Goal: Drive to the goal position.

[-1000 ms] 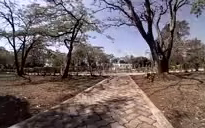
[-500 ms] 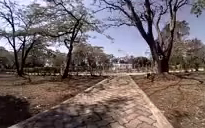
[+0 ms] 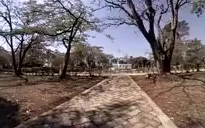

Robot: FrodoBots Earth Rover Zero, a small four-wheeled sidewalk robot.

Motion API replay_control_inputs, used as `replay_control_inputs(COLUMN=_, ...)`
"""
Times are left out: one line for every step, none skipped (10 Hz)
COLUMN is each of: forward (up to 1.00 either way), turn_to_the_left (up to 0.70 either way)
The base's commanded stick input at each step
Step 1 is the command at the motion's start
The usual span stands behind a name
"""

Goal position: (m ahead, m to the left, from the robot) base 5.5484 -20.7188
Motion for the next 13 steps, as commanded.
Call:
replay_control_inputs(forward=0.0, turn_to_the_left=0.0)
replay_control_inputs(forward=0.0, turn_to_the_left=0.0)
replay_control_inputs(forward=0.0, turn_to_the_left=0.0)
replay_control_inputs(forward=0.23, turn_to_the_left=0.0)
replay_control_inputs(forward=0.7, turn_to_the_left=0.0)
replay_control_inputs(forward=1.0, turn_to_the_left=0.0)
replay_control_inputs(forward=1.0, turn_to_the_left=0.0)
replay_control_inputs(forward=1.0, turn_to_the_left=0.0)
replay_control_inputs(forward=1.0, turn_to_the_left=0.0)
replay_control_inputs(forward=1.0, turn_to_the_left=0.0)
replay_control_inputs(forward=1.0, turn_to_the_left=0.0)
replay_control_inputs(forward=1.0, turn_to_the_left=0.0)
replay_control_inputs(forward=1.0, turn_to_the_left=0.0)
